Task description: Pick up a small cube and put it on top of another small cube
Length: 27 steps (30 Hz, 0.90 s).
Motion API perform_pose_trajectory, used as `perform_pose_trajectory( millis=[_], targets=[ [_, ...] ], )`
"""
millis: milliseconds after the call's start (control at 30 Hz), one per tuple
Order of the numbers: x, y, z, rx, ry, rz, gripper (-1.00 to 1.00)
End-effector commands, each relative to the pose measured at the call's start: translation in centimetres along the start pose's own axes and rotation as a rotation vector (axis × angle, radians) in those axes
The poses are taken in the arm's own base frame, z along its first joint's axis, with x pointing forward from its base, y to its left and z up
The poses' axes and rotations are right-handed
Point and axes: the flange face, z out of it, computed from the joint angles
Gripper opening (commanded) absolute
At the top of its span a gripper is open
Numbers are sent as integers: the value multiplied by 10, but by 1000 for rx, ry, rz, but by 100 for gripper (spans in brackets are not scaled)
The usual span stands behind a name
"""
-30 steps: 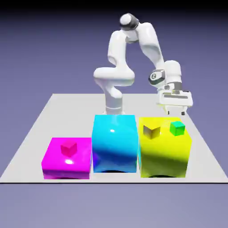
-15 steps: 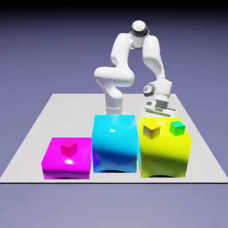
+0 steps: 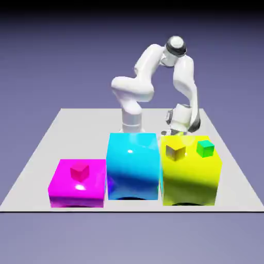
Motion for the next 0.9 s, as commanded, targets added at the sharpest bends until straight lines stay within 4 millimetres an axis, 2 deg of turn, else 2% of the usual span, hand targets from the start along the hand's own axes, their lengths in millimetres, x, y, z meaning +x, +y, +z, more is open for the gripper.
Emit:
perform_pose_trajectory(
  millis=[0,33,233,400,800,867],
  targets=[
    [0,0,0,0,0,0,-100],
    [0,0,0,0,0,0,-100],
    [1,-8,-43,11,-5,-1,-100],
    [6,-7,-69,-6,-6,0,-100],
    [-2,-40,-108,-324,-398,-23,-100],
    [-3,-52,-117,-361,-475,-28,-100]
  ],
)
